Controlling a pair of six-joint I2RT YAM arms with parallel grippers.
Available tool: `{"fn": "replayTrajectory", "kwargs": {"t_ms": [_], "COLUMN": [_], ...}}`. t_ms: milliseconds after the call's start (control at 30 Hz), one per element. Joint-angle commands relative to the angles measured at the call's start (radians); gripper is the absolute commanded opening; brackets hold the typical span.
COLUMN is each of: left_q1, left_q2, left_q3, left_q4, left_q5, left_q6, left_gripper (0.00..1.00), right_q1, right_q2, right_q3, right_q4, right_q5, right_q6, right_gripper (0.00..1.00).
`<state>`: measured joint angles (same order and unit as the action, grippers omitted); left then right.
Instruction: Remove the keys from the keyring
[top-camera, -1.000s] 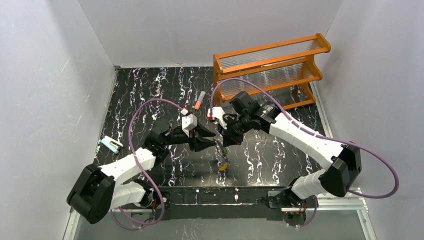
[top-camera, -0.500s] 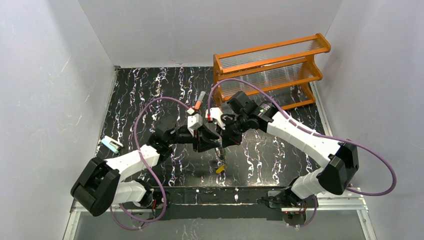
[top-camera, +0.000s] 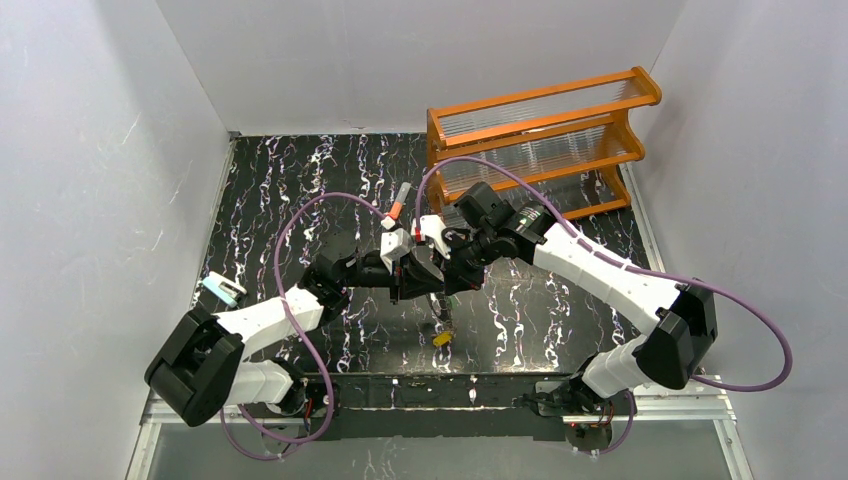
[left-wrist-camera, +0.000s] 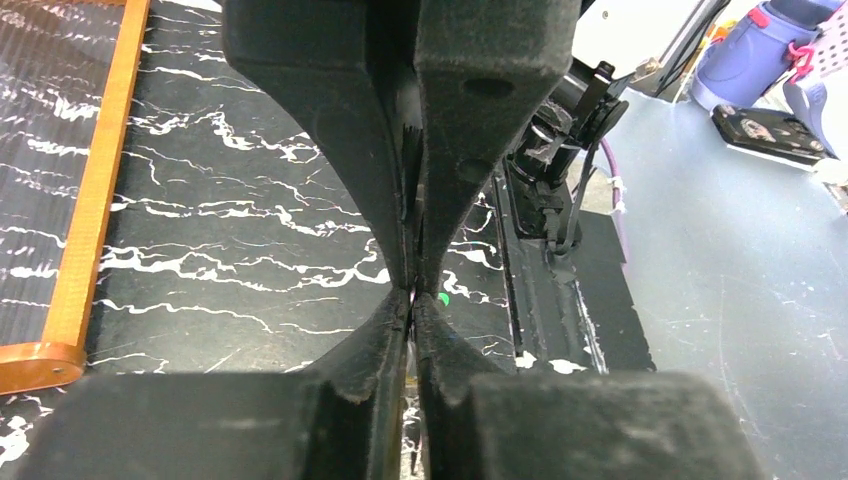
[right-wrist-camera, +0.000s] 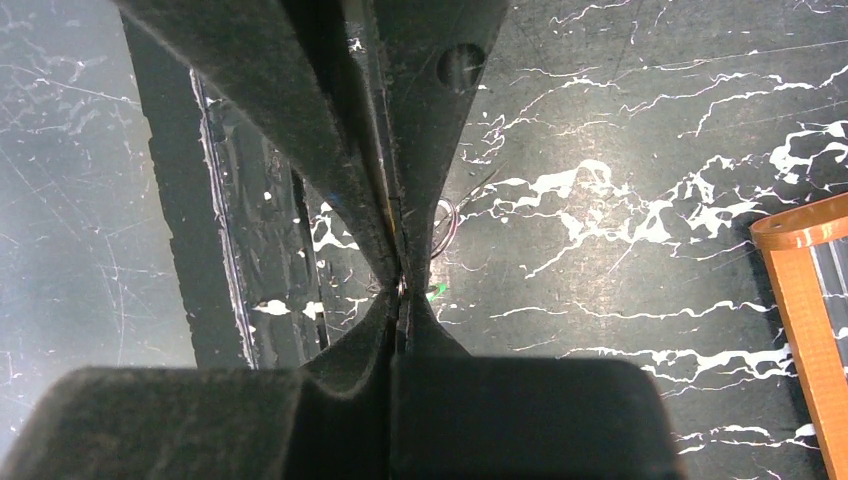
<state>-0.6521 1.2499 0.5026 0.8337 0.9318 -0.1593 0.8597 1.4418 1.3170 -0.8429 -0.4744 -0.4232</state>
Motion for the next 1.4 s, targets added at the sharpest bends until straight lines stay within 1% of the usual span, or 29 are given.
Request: {"fn": "replayTrajectory", "kwargs": {"t_ms": [0, 67, 133, 233, 333, 467, 567, 700, 867, 933, 1133, 1367], "left_q1": [-0.012, -0.011, -0.012, -0.012, -0.012, -0.012, -0.011, -0.012, -0.012, -0.012, -0.009, -0.003], "left_q2": [0.008, 0.006, -0.001, -0.024, -0.048, -0.062, -0.066, -0.074, -0.096, -0.102, -0.100, -0.087], "left_q3": [0.031, 0.028, 0.026, 0.015, 0.003, -0.003, -0.021, -0.039, -0.053, -0.054, -0.045, -0.027], "left_q4": [0.001, 0.000, 0.001, 0.001, 0.002, 0.025, 0.071, 0.105, 0.116, 0.116, 0.116, 0.112], "left_q5": [0.053, 0.057, 0.049, 0.005, -0.043, -0.087, -0.091, -0.089, -0.075, -0.048, 0.008, 0.035], "left_q6": [-0.005, -0.003, 0.000, -0.001, -0.001, -0.025, -0.046, -0.053, -0.036, -0.025, -0.022, -0.034], "left_gripper": [0.00, 0.00, 0.00, 0.00, 0.00, 0.00, 0.00, 0.00, 0.00, 0.00, 0.00, 0.00], "right_q1": [0.010, 0.010, 0.009, 0.010, 0.007, 0.008, 0.007, 0.003, -0.010, -0.015, -0.019, -0.019], "right_q2": [-0.018, -0.033, -0.065, -0.156, -0.280, -0.415, -0.467, -0.498, -0.548, -0.551, -0.551, -0.513], "right_q3": [0.031, 0.015, -0.027, -0.126, -0.223, -0.365, -0.454, -0.556, -0.684, -0.721, -0.799, -0.825], "right_q4": [0.051, 0.074, 0.117, 0.244, 0.395, 0.570, 0.658, 0.757, 0.891, 0.929, 1.074, 1.184], "right_q5": [-0.023, -0.015, 0.001, 0.082, 0.177, 0.239, 0.231, 0.179, 0.127, 0.116, 0.056, -0.035], "right_q6": [-0.014, -0.013, -0.005, 0.043, 0.087, 0.121, 0.136, 0.156, 0.152, 0.154, 0.182, 0.185], "right_gripper": [0.01, 0.01, 0.05, 0.15, 0.27, 0.36, 0.37, 0.37, 0.38, 0.39, 0.39, 0.40]}}
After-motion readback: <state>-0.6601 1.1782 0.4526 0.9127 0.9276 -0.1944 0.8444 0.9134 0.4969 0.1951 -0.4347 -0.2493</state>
